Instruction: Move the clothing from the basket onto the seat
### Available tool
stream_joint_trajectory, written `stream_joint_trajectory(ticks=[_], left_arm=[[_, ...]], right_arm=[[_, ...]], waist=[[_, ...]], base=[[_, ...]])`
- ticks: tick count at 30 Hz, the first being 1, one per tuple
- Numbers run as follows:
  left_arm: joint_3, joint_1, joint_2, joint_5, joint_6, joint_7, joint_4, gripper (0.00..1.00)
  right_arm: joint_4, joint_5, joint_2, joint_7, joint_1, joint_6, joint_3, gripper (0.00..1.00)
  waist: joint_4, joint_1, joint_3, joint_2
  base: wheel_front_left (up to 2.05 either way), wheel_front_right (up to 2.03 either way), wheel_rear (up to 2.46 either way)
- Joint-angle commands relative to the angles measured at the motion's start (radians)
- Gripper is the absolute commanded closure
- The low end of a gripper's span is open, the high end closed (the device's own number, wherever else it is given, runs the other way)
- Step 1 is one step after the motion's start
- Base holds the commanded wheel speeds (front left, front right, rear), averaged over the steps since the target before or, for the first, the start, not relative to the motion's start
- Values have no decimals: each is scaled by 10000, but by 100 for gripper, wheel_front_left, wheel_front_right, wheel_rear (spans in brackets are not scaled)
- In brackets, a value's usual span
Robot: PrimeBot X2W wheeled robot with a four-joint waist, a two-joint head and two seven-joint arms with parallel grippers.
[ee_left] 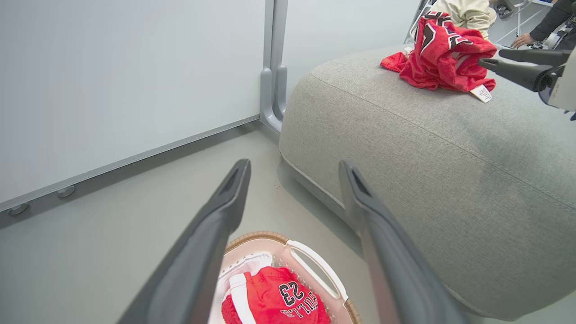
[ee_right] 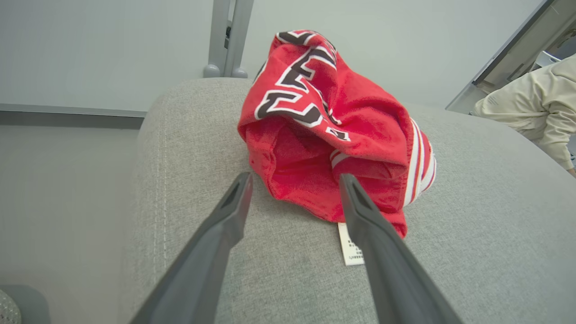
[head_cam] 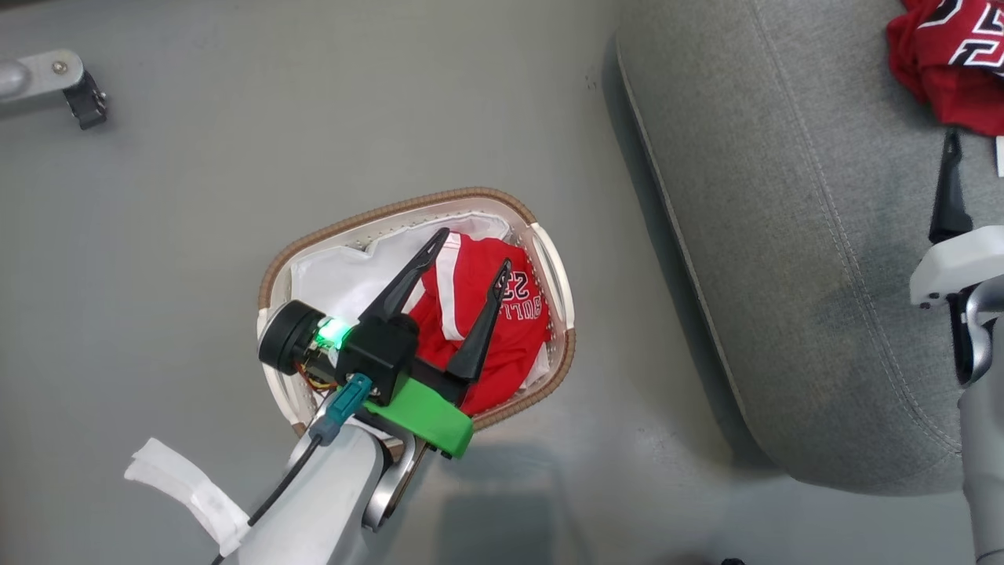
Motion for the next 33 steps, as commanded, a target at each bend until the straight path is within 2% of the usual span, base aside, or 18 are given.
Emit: stream_joint_trajectory(ticks=[1, 8, 19, 26, 33], left_arm=[[111, 222, -36, -124, 87, -64, 36, 0], [976, 803, -175, -297, 215, -70, -161, 0], [2804, 2490, -567, -487, 294, -62, -328, 0], [3807, 3690, -799, -284, 359, -63, -527, 0], [4531, 4514, -975, -175, 277, -63, -743, 0]], right_arm=[[-160, 3, 53, -19, 290, -14, 273, 0], [-710, 372, 175, -17, 625, -14, 1505, 0], [-1063, 1010, 828, -19, 1373, -14, 2273, 0], [-1317, 1224, 1338, -20, 2318, -14, 2797, 0], [-1819, 1349, 1470, -20, 3282, -14, 3081, 0]], waist=[[69, 0, -605, 0], [406, 0, -1651, 0], [1285, 0, -3095, 0], [1578, 0, -3715, 0], [1671, 0, -4003, 0]], base=[[0, 0, 0], [0, 0, 0], [0, 0, 0], [0, 0, 0], [0, 0, 0]])
